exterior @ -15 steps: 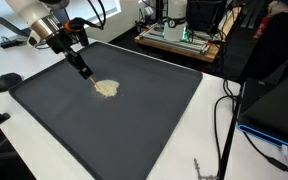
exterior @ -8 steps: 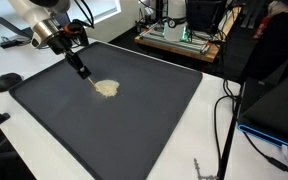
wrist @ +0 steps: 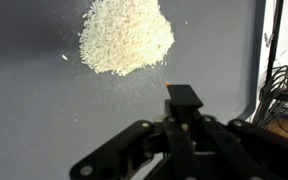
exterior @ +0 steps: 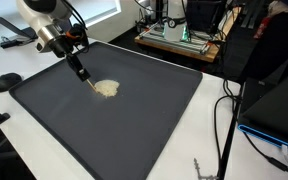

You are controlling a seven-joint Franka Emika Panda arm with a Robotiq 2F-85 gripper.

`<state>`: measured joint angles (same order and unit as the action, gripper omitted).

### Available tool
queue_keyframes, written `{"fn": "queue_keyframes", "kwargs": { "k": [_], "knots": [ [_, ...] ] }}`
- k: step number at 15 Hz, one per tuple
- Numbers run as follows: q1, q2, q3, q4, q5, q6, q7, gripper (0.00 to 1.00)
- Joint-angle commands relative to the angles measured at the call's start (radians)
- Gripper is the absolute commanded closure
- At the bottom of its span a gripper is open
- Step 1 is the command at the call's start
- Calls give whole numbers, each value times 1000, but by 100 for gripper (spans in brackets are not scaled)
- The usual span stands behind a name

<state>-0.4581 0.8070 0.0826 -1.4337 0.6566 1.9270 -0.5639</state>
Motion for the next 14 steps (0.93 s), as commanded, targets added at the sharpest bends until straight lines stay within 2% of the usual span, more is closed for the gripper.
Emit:
{"fn": "queue_keyframes", "kwargs": {
  "k": [1, 5, 14],
  "knots": [
    [-22, 28, 8, 22, 70, -22, -31, 97],
    [-31, 37, 6, 2, 140, 11, -148, 97],
    [-60, 34, -16, -53, 173, 13, -495, 97]
  ]
}}
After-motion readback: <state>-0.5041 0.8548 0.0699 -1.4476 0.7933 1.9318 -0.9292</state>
